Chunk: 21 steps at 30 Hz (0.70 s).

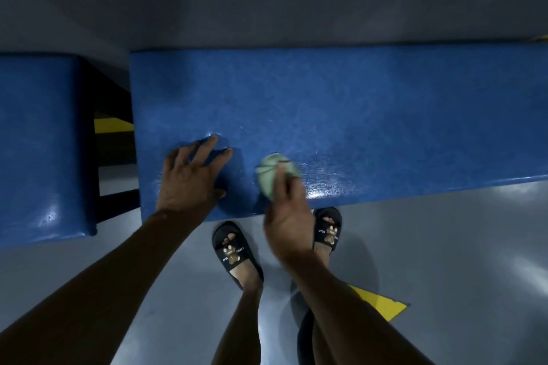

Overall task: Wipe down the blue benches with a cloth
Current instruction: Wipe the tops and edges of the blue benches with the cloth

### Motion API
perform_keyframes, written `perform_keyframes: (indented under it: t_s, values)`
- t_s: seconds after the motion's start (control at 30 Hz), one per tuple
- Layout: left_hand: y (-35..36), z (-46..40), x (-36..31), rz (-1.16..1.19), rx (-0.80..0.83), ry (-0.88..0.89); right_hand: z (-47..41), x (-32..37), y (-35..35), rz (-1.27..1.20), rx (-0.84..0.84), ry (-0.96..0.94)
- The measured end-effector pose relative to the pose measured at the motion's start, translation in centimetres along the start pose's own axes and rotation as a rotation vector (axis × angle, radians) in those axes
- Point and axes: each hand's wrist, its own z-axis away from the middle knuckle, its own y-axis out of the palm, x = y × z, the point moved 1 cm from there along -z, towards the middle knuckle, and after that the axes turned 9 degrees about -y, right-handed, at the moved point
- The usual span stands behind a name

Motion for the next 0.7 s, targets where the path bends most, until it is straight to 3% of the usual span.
perform_keyframes:
  t_s: [0.13,0.2,0.37,0.47,0.5,0.57,0.7]
  values:
    - [-0.2,0.0,0.1,0.003,0.004,0.015,-1.3,-0.7,-1.7,0.133,0.179,-0.360]
    - [-0.1,0.0,0.2,0.022,0.011,0.013,-2.1,-5.0,-4.0,0.277,0.225,-0.367]
    - [0.3,-0.1,0.4,0.007,0.023,0.002,-2.9,-16.0,-10.3,0.282,0.035,0.211]
    - [0.5,-0.1,0.6,0.003,0.028,0.020,-4.1,-13.7,-8.7,0.191,-0.120,0.521]
    - [0.5,-0.1,0.7,0.003,0.029,0.020,-4.5,-11.3,-7.2,0.128,-0.156,0.507]
    - [0.4,-0.1,0.7,-0.009,0.039,0.014,-4.6,-5.2,-3.8,-0.006,-0.158,0.279]
    - [0.4,-0.4,0.7,-0.024,0.045,0.018,-4.5,1.9,-0.5,0.066,0.115,-0.247]
